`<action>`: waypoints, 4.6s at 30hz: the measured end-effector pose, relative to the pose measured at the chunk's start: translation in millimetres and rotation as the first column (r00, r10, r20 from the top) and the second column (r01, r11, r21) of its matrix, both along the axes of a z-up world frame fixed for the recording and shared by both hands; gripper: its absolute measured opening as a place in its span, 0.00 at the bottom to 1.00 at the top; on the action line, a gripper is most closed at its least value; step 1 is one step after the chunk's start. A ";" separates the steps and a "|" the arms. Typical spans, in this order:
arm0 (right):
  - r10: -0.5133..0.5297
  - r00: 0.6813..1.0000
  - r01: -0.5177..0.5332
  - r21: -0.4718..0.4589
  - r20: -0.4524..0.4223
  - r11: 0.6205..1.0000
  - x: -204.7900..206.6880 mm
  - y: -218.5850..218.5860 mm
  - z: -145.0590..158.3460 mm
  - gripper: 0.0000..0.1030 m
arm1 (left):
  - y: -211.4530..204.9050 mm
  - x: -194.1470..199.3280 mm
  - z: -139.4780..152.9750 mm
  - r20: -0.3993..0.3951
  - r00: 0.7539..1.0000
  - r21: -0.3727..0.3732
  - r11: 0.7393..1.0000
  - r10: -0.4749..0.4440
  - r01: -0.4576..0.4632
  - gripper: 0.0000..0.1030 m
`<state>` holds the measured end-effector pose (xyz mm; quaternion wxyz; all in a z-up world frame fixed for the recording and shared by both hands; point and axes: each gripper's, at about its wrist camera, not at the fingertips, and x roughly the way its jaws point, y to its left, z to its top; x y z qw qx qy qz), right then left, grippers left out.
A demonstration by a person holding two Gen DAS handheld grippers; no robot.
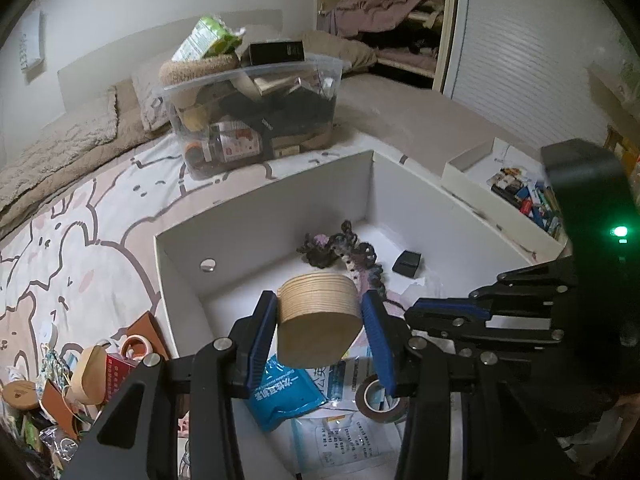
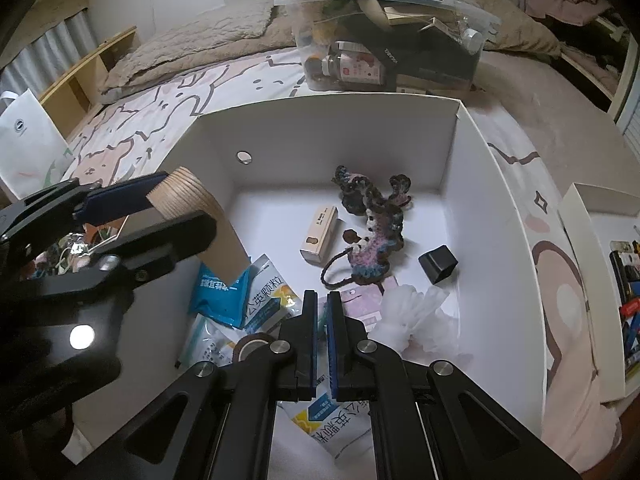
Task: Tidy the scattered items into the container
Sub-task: 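Open the left gripper to drop the lid while the right gripper releases the clothespin, then withdraw both open grippers up out of the shoebox, then move both open grippers back over the pile of items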
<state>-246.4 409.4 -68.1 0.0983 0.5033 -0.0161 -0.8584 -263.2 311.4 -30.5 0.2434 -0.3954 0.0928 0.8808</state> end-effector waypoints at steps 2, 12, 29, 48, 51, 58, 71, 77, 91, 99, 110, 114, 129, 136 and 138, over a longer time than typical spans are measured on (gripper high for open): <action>0.003 1.000 -0.003 0.000 -0.003 1.000 0.4 -0.2 0.3 0.03 | 3.5 -3.6 -4.5 0.021 1.000 -0.015 1.000 -0.004 0.004 0.42; 0.011 1.000 -0.011 -0.007 -0.008 1.000 1.7 0.3 -0.3 0.04 | 8.5 -31.4 -19.7 0.078 0.994 -0.090 0.993 0.082 -0.075 0.52; 0.008 0.999 -0.010 -0.042 -0.034 0.999 3.4 -0.5 7.0 0.04 | -9.9 -29.0 -6.0 0.023 0.990 -0.077 0.987 0.141 -0.139 0.91; 0.002 0.997 0.001 0.043 -0.078 0.999 7.7 -3.7 14.2 0.56 | -28.5 -12.7 8.2 -0.023 0.991 -0.054 0.990 0.133 -0.134 0.92; 0.015 0.994 -0.010 0.047 -0.108 0.999 9.1 -8.4 13.3 1.00 | -34.5 -12.1 8.0 -0.022 0.990 -0.044 0.989 0.138 -0.139 1.00; 0.031 0.993 -0.022 0.079 -0.118 0.997 2.9 -17.8 5.7 1.00 | -47.5 -11.1 8.7 -0.012 0.988 -0.043 0.987 0.155 -0.156 1.00; -0.012 0.987 0.024 0.074 -0.162 0.997 7.2 -17.7 23.3 1.00 | -70.5 -1.3 15.2 -0.015 0.984 -0.030 0.984 0.177 -0.177 1.00; -0.026 0.982 0.039 0.066 -0.185 0.997 12.0 -16.9 31.1 1.00 | -91.4 3.5 24.6 -0.029 0.978 -0.020 0.978 0.205 -0.205 1.00; -0.025 0.961 0.040 0.048 -0.274 0.998 28.0 -33.2 56.7 1.00 | -154.1 22.0 50.1 -0.080 0.955 0.034 0.958 0.286 -0.285 1.00; -0.009 0.950 0.017 0.025 -0.311 1.000 33.6 -55.3 68.7 1.00 | -200.0 35.5 64.9 -0.110 0.929 0.053 0.935 0.354 -0.350 1.00; 0.056 0.925 -0.064 -0.009 -0.376 0.998 43.9 -96.2 81.9 1.00 | -252.1 57.3 77.9 -0.155 0.893 0.042 0.906 0.422 -0.421 1.00; 0.078 0.914 -0.090 -0.013 -0.399 0.996 49.0 -113.5 88.4 1.00 | -267.8 65.9 79.8 -0.167 0.885 0.040 0.900 0.434 -0.434 1.00; 0.156 0.892 -0.193 -0.046 -0.425 0.980 61.9 -168.4 81.2 1.00 | -328.3 103.5 70.7 -0.180 0.853 0.046 0.870 0.491 -0.491 1.00; 0.191 0.875 -0.239 -0.053 -0.446 0.970 73.9 -189.6 84.5 1.00 | -348.7 119.9 67.1 -0.197 0.844 0.062 0.865 0.499 -0.498 1.00; 0.202 0.871 -0.252 -0.053 -0.449 0.966 76.0 -195.2 84.9 1.00 | -354.1 123.8 65.1 -0.199 0.840 0.072 0.862 0.505 -0.501 1.00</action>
